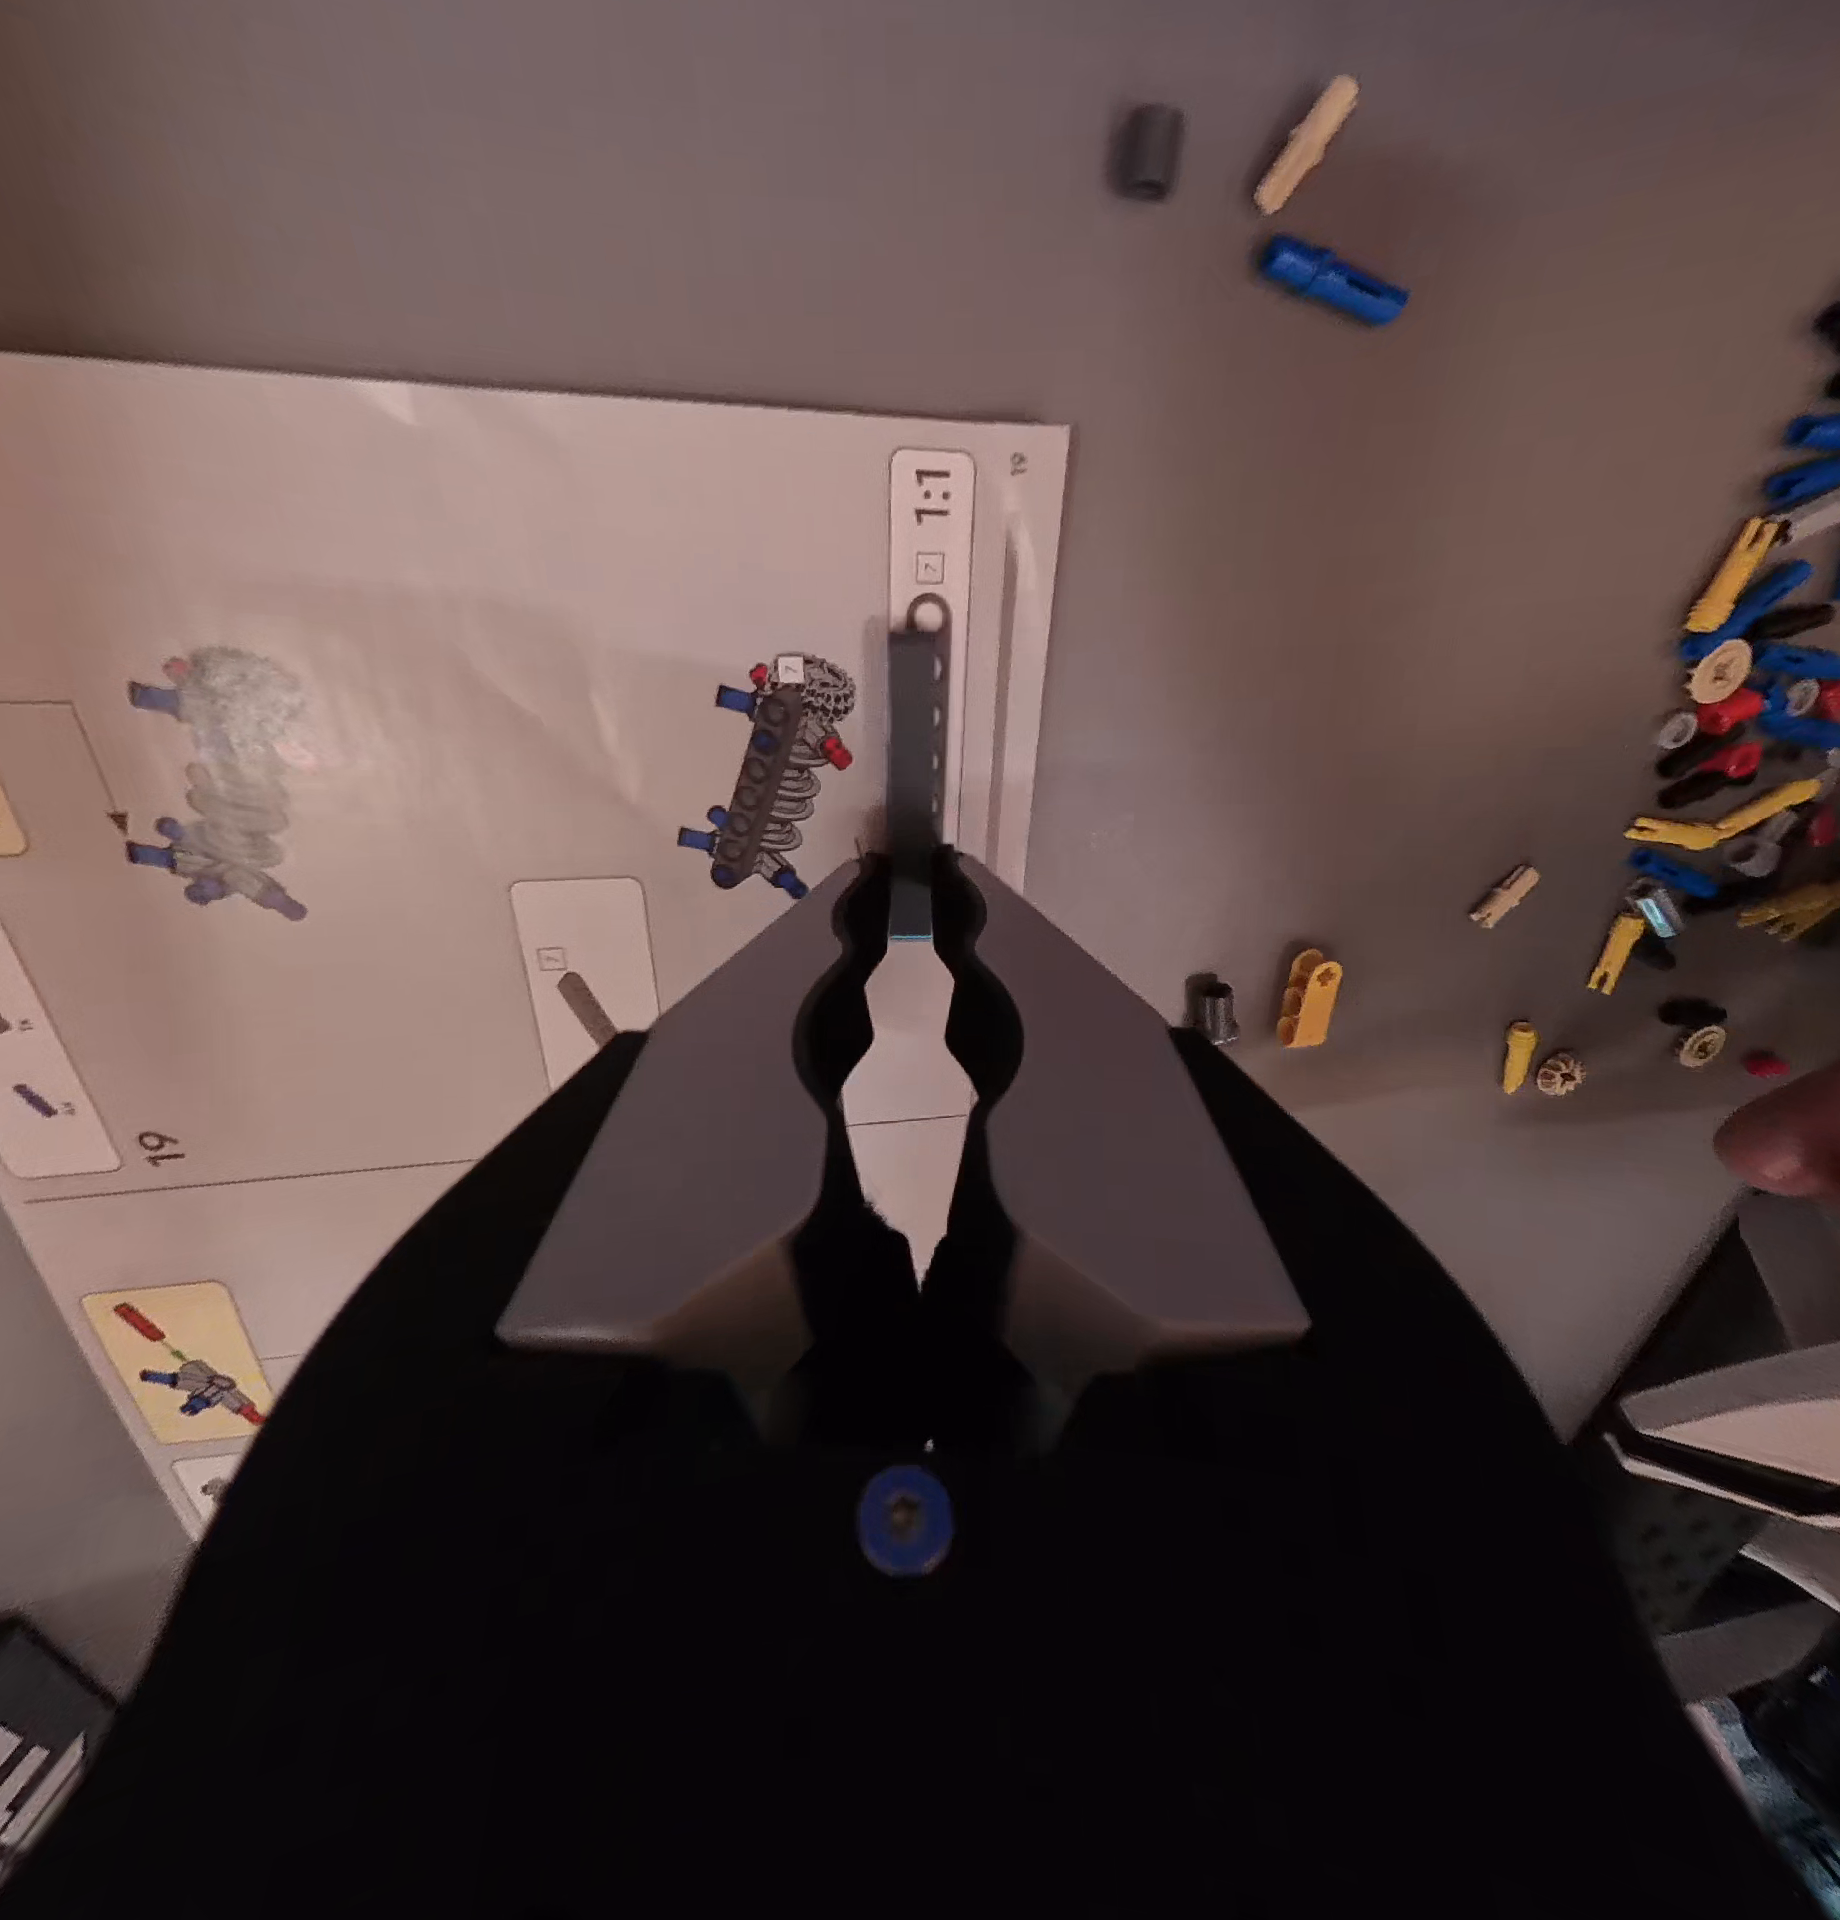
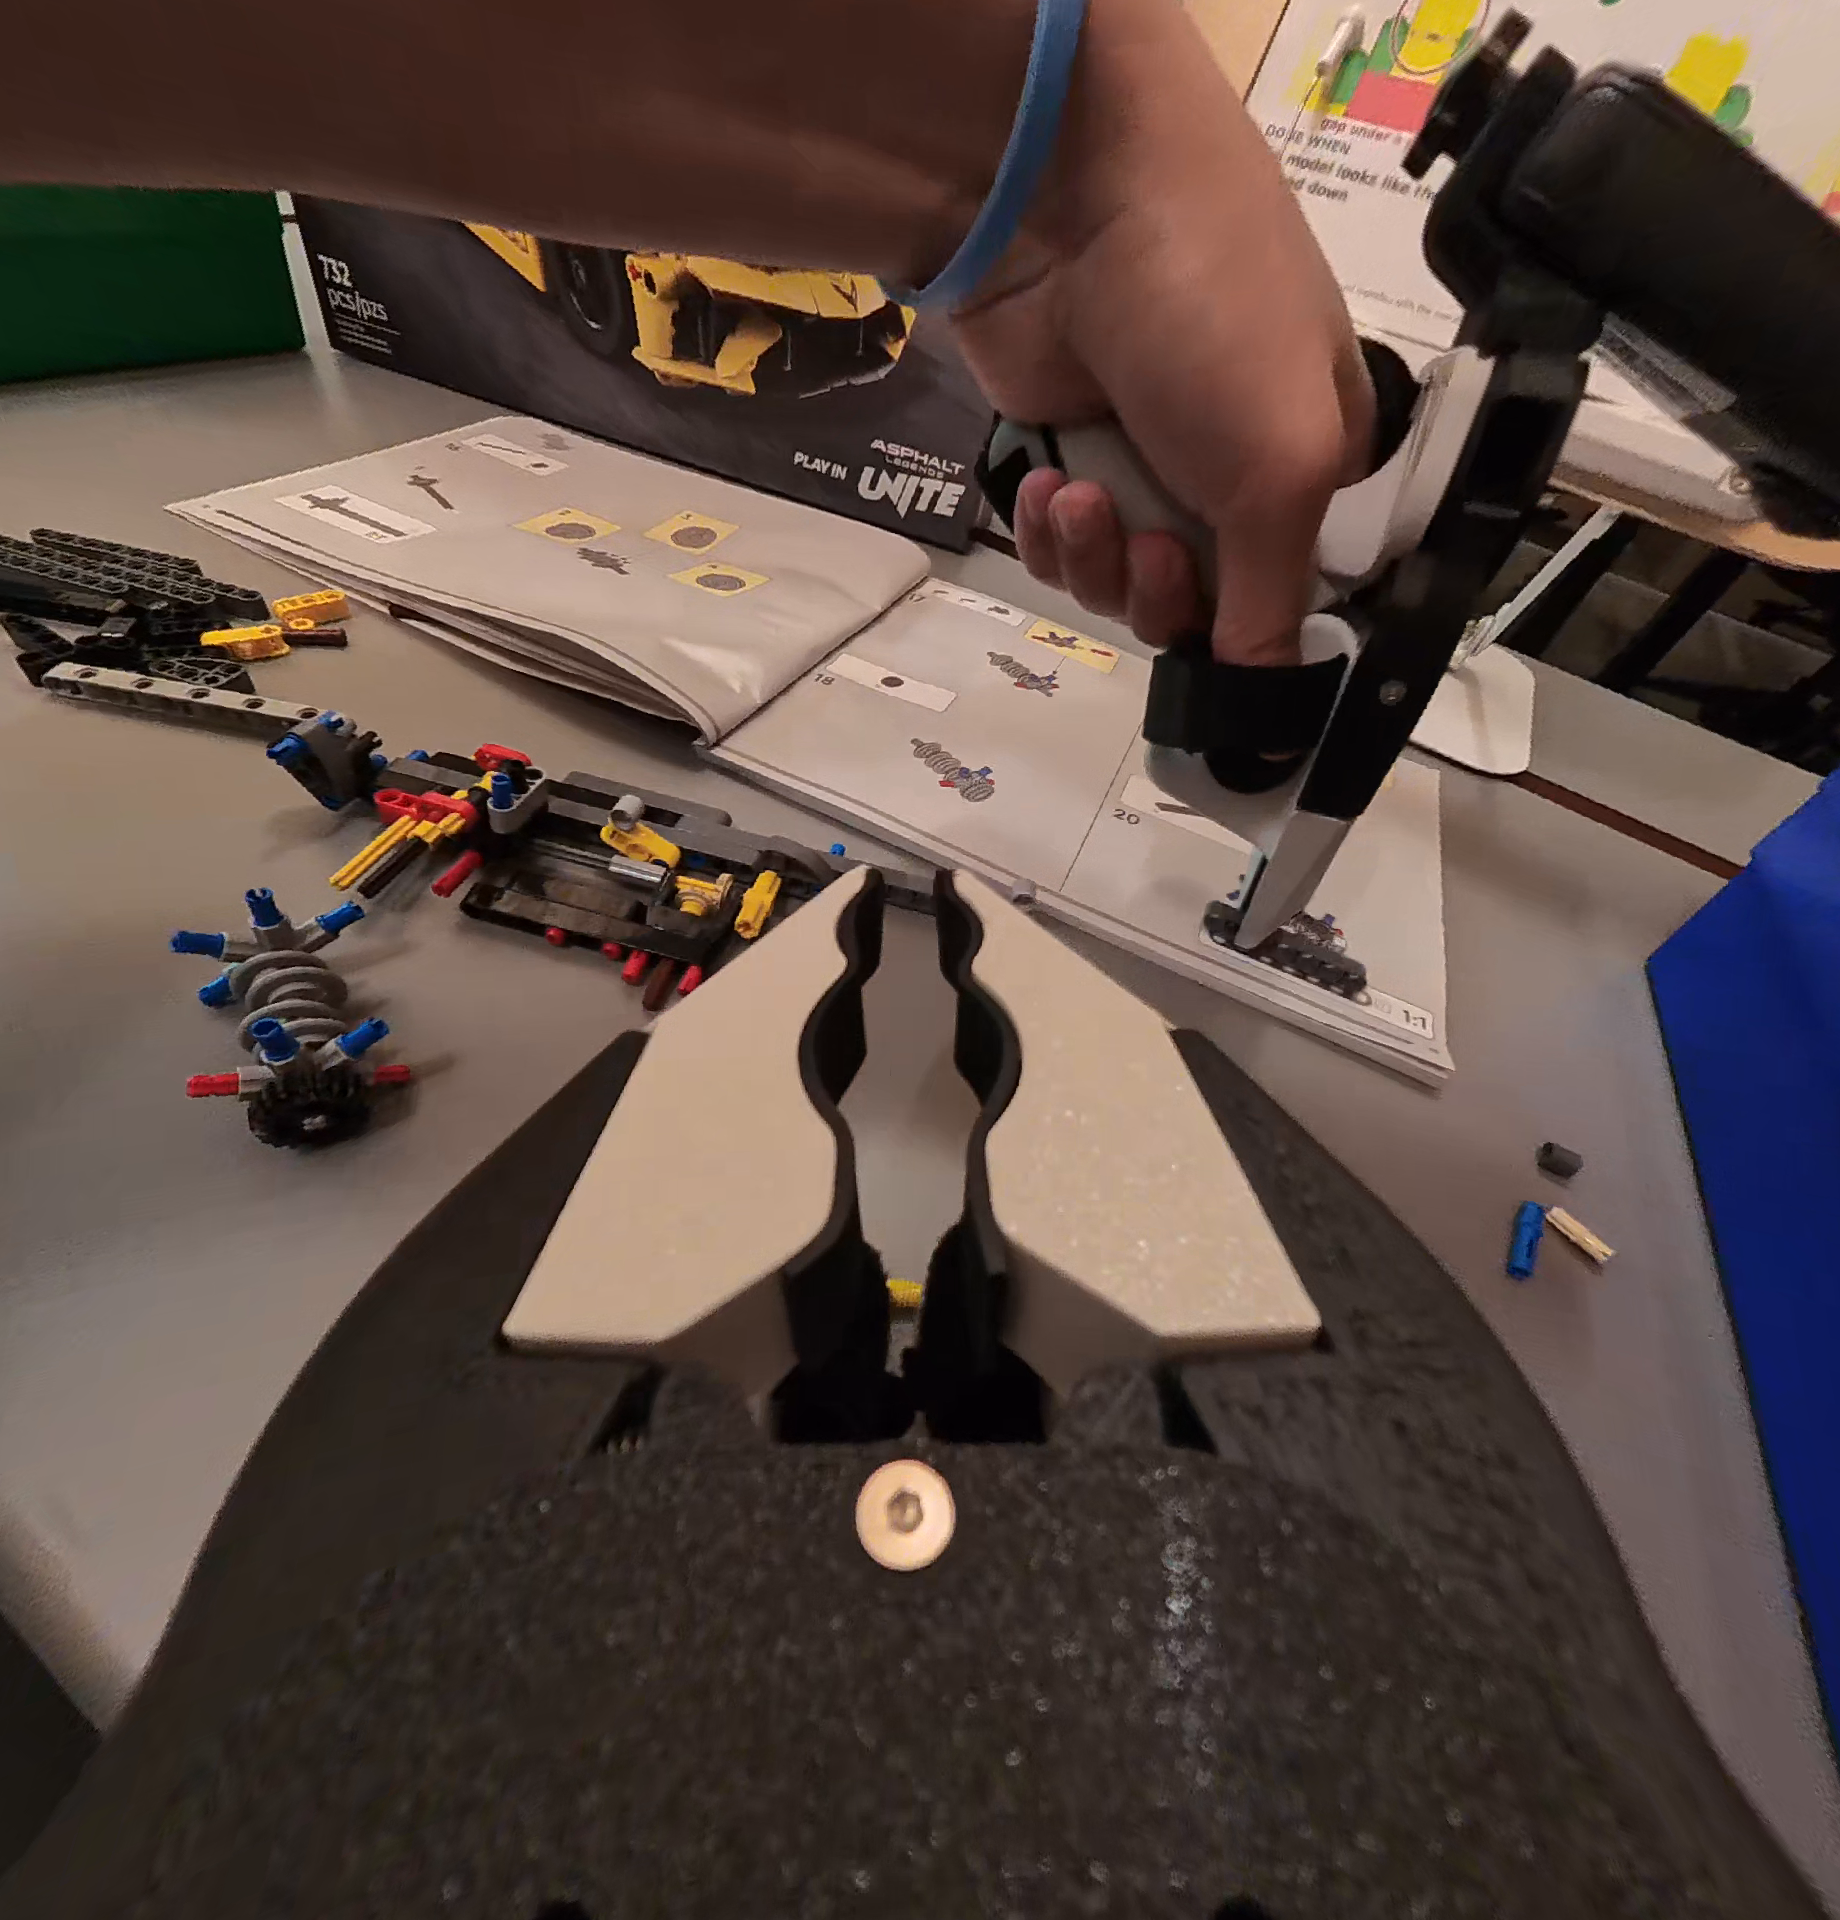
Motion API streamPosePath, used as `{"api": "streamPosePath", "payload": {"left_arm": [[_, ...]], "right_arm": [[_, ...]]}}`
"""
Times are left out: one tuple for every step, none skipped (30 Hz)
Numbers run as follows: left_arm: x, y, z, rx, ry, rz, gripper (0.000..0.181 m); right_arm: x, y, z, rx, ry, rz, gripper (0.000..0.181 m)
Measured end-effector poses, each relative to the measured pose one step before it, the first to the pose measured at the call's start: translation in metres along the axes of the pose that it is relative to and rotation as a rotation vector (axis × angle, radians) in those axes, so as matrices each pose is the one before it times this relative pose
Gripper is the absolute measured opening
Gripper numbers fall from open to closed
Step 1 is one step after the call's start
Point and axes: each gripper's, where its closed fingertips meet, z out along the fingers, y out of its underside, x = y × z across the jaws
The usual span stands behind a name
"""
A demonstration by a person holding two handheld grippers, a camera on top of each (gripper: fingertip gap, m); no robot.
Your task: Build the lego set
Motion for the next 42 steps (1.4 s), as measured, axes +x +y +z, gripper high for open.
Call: {"api": "streamPosePath", "payload": {"left_arm": [[-0.00047, 0.00075, 0.00101, -0.007, 0.0011, -0.0039, 0.006], [-0.00021, -0.00005, 0.00004, -0.004, 0.0004, -0.0009, 0.006], [0.00024, -0.00071, 0.00031, -0.0007, -0.0036, 0.0085, 0.006], [0.00039, -0.00042, 0.00028, -0.0028, -0.0078, 0.0164, 0.006], [0.00022, -0.00011, 0.00012, -0.0044, -0.0088, 0.0163, 0.006], [-0.00002, 0.00003, 0.00013, -0.0054, -0.0082, 0.0121, 0.006], [0.00004, 0.00024, 0.0, -0.0056, -0.0061, 0.0088, 0.006], [0.00004, 0.0002, 0.00005, -0.0047, -0.0025, 0.0063, 0.006], [-0.00002, 0.00019, -0.00003, -0.0037, 0.001, 0.0017, 0.006], [0.00005, -0.00003, 0.00003, -0.0034, 0.0041, -0.002, 0.006], [-0.00002, -0.00039, 0.00006, 0.0004, 0.0037, -0.003, 0.006], [-0.00003, -0.00046, 0.0001, 0.0022, 0.0021, -0.0021, 0.006], [-0.00004, -0.00014, 0.00005, 0.0003, 0.0019, -0.0038, 0.006], [0.00006, -0.00012, 0.00008, 0.0007, 0.0017, -0.0046, 0.006], [0.00003, -0.00034, 0.00001, 0.0023, 0.0005, -0.0043, 0.006], [-0.00003, -0.00008, 0.00012, 0.0018, -0.0017, -0.0014, 0.006], [-0.00001, 0.00008, -0.00006, 0.0015, -0.0027, 0.0015, 0.006], [-0.00002, -0.00002, 0.00011, 0.0002, -0.0005, -0.0009, 0.006], [-0.00003, -0.00001, -0.00009, -0.0005, 0.0013, -0.003, 0.006], [0.00005, 0.00004, 0.00001, -0.0004, -0.0003, 0.0018, 0.006], [-0.00002, 0.0001, 0.00002, -0.0013, -0.0019, 0.0059, 0.006], [-0.00005, -0.00011, 0.00002, -0.0027, -0.0023, 0.0012, 0.006], [0.00005, 0.00001, 0.00008, -0.0037, -0.0037, 0.0, 0.006], [-0.00006, 0.00002, 0.0001, -0.004, -0.0049, 0.0021, 0.006], [0.00001, -0.00001, 0.00003, -0.0027, -0.004, -0.0001, 0.006], [0.00006, -0.00014, 0.00009, -0.002, -0.0015, -0.0051, 0.006], [-0.00007, -0.00004, -0.00001, -0.0008, -0.0001, -0.0062, 0.006], [0.0, 0.00006, -0.00001, 0.001, 0.0003, -0.006, 0.006], [0.00005, -0.00008, -0.00002, 0.0011, 0.0012, -0.0079, 0.006], [-0.00002, -0.00006, 0.00001, 0.0016, 0.0002, -0.0078, 0.006], [-0.00007, -0.00007, 0.00002, 0.002, -0.0022, -0.0029, 0.006], [-0.00003, 0.00006, -0.00002, 0.0019, -0.0042, 0.0007, 0.006], [-0.00009, 0.00001, 0.00004, 0.0028, -0.0049, 0.0009, 0.006], [-0.00001, 0.0002, -0.00012, 0.0034, -0.005, 0.0041, 0.006], [-0.00015, 0.00204, -0.00095, -0.0014, -0.0065, 0.0082, 0.006], [-0.00178, 0.00323, -0.00457, 0.011, -0.0189, 0.01, 0.006], [0.00053, 0.00453, -0.01114, 0.0348, -0.0089, 0.004, 0.006], [0.00536, 0.01075, -0.01869, 0.0411, 0.0085, 0.0127, 0.006], [0.00504, 0.01545, -0.0242, 0.0622, -0.0207, 0.0227, 0.006], [0.00427, 0.01659, -0.02613, 0.0848, -0.0395, -0.0033, 0.006], [0.00885, 0.01821, -0.02437, 0.0771, -0.0119, -0.0345, 0.006], [0.01249, 0.0209, -0.01972, 0.0562, -0.0013, -0.0361, 0.006]], "right_arm": [[-0.00065, -0.00034, -0.00017, 0.0023, -0.004, 0.0009, 0.009], [-0.0003, -0.0001, -0.00011, 0.0017, -0.0032, 0.0027, 0.009], [0.00002, 0.00044, 0.00006, -0.0018, -0.0028, 0.0049, 0.009], [0.00036, 0.00091, 0.00013, -0.0038, -0.0018, 0.0056, 0.009], [0.00043, 0.00086, 0.0002, -0.0037, -0.0007, 0.0052, 0.009], [0.00043, 0.00041, 0.00001, -0.0014, -0.0008, 0.0047, 0.009], [0.00009, -0.0001, -0.00019, 0.0014, -0.002, 0.0042, 0.009], [0.00001, -0.00028, -0.00015, 0.0016, -0.0018, 0.003, 0.009], [-0.00034, 0.0, 0.00002, 0.0, -0.0024, 0.0015, 0.009], [-0.00041, 0.00034, 0.00027, -0.002, -0.0019, -0.0007, 0.009], [-0.00033, 0.00033, 0.00026, -0.0024, 0.0001, -0.0035, 0.009], [-0.00042, 0.00045, 0.00018, -0.0025, -0.0002, -0.0042, 0.009], [-0.00047, 0.00039, 0.00031, -0.0022, -0.0008, -0.0035, 0.009], [-0.00039, 0.00023, 0.00026, -0.0015, -0.0007, -0.0027, 0.009], [-0.00029, 0.00032, 0.00026, -0.002, -0.0008, -0.0015, 0.009], [-0.00024, 0.00049, 0.0003, -0.0024, -0.0013, -0.0006, 0.009], [-0.00021, 0.00018, 0.00022, -0.0013, -0.0011, 0.0001, 0.009], [-0.00007, 0.00014, 0.00011, -0.0005, -0.0008, 0.0005, 0.009], [-0.00017, 0.00001, 0.00007, -0.0003, -0.0009, 0.0004, 0.009], [-0.00024, 0.00031, 0.00007, -0.0011, -0.0013, 0.0001, 0.009], [-0.00012, 0.00022, 0.00018, -0.0017, -0.0003, -0.001, 0.009], [-0.00025, 0.00031, 0.00008, -0.0016, -0.0002, -0.0019, 0.009], [-0.00028, 0.00024, 0.00012, -0.0011, -0.0004, -0.0019, 0.009], [-0.0002, 0.00011, 0.00013, -0.0008, -0.0005, -0.0016, 0.009], [-0.00015, 0.00015, 0.00003, -0.0008, 0.0, -0.001, 0.009], [-0.00014, 0.00017, 0.00012, -0.0011, -0.0003, -0.0007, 0.009], [-0.00012, 0.00036, 0.00013, -0.0017, -0.0006, -0.0004, 0.009], [0.00002, 0.00007, 0.00009, -0.0011, 0.0006, -0.0008, 0.009], [-0.00008, -0.00005, -0.0001, 0.0004, 0.0003, -0.0009, 0.009], [-0.00017, -0.00001, -0.00002, 0.0, -0.0007, -0.0004, 0.009], [-0.00029, 0.0003, 0.00021, -0.0016, -0.0011, -0.0006, 0.009], [-0.00018, 0.00052, 0.00018, -0.0025, -0.0005, -0.0011, 0.009], [0.00007, 0.00023, 0.00009, -0.0015, 0.001, -0.0011, 0.009], [0.00033, 0.00001, -0.00047, 0.0004, 0.0015, -0.0004, 0.009], [0.00129, -0.00013, -0.00061, 0.0023, 0.0046, 0.0027, 0.009], [0.00246, 0.0, -0.0008, 0.0016, 0.0077, 0.0086, 0.009], [0.00263, -0.00022, -0.00092, 0.0034, 0.0047, 0.0143, 0.009], [0.00235, -0.00064, -0.00119, 0.0069, 0.001, 0.0169, 0.009], [0.0028, -0.00078, -0.00085, 0.0087, 0.0027, 0.0174, 0.009], [0.00314, 0.00019, -0.0002, 0.0019, 0.0038, 0.0159, 0.009], [0.00292, 0.00079, 0.00014, -0.0021, 0.0042, 0.0152, 0.009], [0.00181, 0.00086, 0.00027, -0.0019, -0.001, 0.0174, 0.009]]}}
